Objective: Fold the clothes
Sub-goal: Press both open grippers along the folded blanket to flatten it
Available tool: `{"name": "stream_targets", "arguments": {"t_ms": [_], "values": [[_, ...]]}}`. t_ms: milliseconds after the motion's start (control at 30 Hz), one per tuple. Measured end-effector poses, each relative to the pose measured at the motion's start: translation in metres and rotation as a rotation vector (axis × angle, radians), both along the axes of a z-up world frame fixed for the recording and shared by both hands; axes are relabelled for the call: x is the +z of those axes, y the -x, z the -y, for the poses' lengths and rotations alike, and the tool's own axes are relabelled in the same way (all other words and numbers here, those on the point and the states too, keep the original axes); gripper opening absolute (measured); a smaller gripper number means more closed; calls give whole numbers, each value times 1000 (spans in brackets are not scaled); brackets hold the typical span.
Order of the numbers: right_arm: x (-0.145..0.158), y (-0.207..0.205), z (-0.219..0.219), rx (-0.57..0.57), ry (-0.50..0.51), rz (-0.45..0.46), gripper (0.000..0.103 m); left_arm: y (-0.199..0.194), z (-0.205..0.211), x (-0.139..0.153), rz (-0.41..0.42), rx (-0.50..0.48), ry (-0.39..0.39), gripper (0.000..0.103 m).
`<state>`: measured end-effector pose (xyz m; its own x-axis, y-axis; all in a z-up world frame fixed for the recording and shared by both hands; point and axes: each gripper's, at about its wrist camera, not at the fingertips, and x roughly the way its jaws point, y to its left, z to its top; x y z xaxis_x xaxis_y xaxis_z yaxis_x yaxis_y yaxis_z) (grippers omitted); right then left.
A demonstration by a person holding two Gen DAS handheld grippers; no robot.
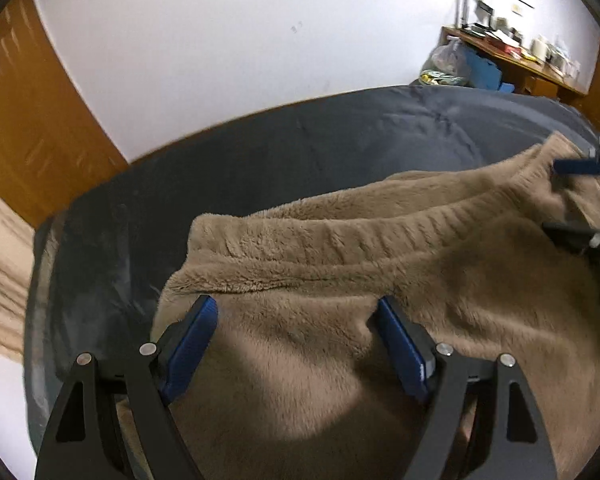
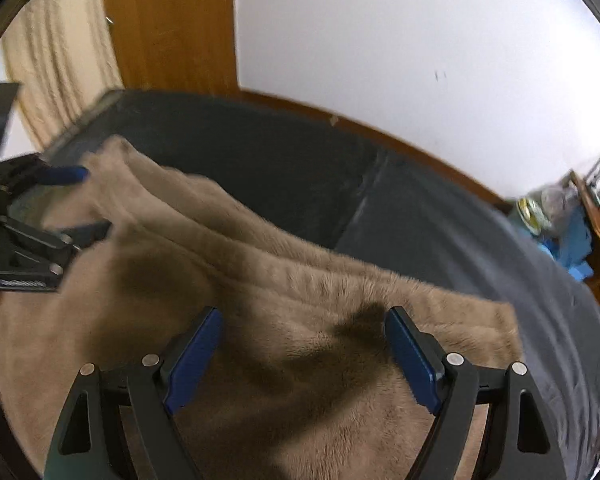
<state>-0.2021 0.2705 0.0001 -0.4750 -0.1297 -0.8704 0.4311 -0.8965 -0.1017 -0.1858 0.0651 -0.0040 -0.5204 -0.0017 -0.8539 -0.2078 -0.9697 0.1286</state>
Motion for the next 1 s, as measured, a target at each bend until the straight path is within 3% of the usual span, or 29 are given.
{"name": "stream_targets", "arguments": {"t_ms": [267, 567, 733, 900, 1000], "values": [[-2, 24, -1, -159, -35, -116, 85, 23, 12, 7, 1, 105, -19, 87], [-10, 28, -6, -202, 28, -114, 87, 31, 6, -8, -6, 181, -76, 93], [11, 13, -22, -220, 50, -140, 87, 13, 5, 6, -34, 174, -65, 93], [21, -2, -26, -168, 127, -66, 87, -4, 5, 22, -75, 181, -109, 94], [2, 0, -20, -155, 57, -25, 87, -1, -9, 19, -63, 142, -91, 94]]}}
